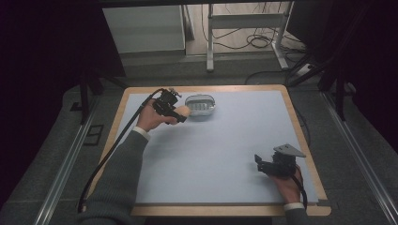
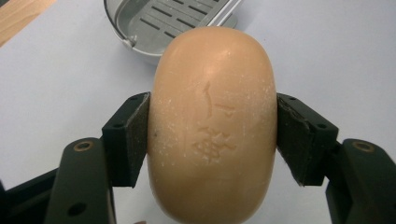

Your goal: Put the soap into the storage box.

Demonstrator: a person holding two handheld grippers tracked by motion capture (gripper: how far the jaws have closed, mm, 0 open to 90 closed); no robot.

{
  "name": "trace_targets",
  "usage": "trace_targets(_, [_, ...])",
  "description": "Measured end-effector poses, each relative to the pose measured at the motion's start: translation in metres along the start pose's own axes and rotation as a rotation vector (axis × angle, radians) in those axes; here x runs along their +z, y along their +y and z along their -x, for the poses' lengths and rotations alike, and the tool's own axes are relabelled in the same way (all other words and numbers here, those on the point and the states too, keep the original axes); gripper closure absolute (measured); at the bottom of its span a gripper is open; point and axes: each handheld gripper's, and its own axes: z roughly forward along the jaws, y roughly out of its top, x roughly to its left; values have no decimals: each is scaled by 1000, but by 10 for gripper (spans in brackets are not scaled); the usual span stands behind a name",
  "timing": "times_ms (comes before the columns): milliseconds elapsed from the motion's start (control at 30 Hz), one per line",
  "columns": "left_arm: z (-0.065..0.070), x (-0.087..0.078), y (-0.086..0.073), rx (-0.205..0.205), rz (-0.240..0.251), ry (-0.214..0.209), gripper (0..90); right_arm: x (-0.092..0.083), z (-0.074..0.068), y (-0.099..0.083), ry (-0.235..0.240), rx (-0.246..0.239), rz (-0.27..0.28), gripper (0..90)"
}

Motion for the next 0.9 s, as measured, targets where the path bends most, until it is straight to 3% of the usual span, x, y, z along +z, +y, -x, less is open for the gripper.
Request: trace_targets(900, [-8, 12, 28, 14, -2, -5, 326, 0, 1, 0, 10, 12, 1, 91])
